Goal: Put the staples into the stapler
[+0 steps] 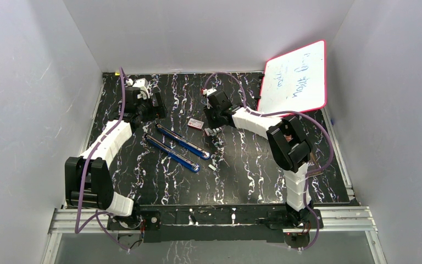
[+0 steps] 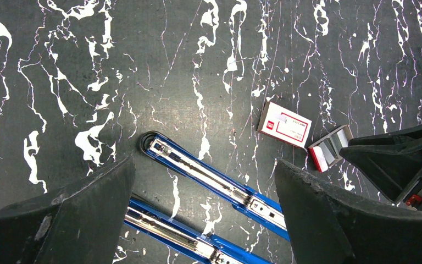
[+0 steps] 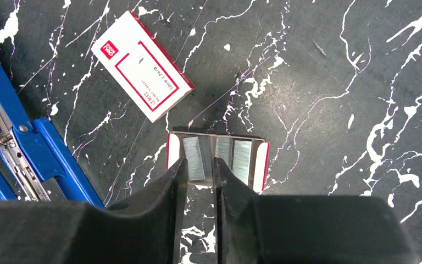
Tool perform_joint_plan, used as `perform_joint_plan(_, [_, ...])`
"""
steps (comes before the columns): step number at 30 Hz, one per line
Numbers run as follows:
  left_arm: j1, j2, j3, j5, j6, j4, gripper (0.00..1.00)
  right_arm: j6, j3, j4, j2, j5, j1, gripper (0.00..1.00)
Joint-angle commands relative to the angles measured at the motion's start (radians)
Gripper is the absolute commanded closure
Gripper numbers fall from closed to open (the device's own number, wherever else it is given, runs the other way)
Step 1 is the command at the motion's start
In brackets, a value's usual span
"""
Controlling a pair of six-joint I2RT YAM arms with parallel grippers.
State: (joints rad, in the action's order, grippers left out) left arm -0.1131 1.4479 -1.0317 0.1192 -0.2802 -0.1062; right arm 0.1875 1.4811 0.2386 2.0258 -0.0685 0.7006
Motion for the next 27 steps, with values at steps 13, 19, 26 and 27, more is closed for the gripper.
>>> perform_joint_plan(13, [0.004, -0.006, -0.036, -0.003, 0.009, -0.01, 0.03, -0.008, 0.045, 0.004, 0.031, -0.015, 0.001, 0.59])
perform_joint_plan(19, [0.004, -0.005, -0.037, -0.005, 0.01, -0.01, 0.03, -0.01, 0.053, 0.007, 0.051, -0.01, 0.002, 0.59])
perform_joint_plan(26, [0.005, -0.004, -0.037, -0.002, 0.01, -0.012, 0.03, -0.013, 0.056, 0.013, 0.07, -0.007, 0.002, 0.58])
perform_joint_plan(27, [0.004, -0.004, -0.037, -0.003, 0.01, -0.012, 0.03, -0.013, 0.056, 0.013, 0.072, -0.007, 0.002, 0.57])
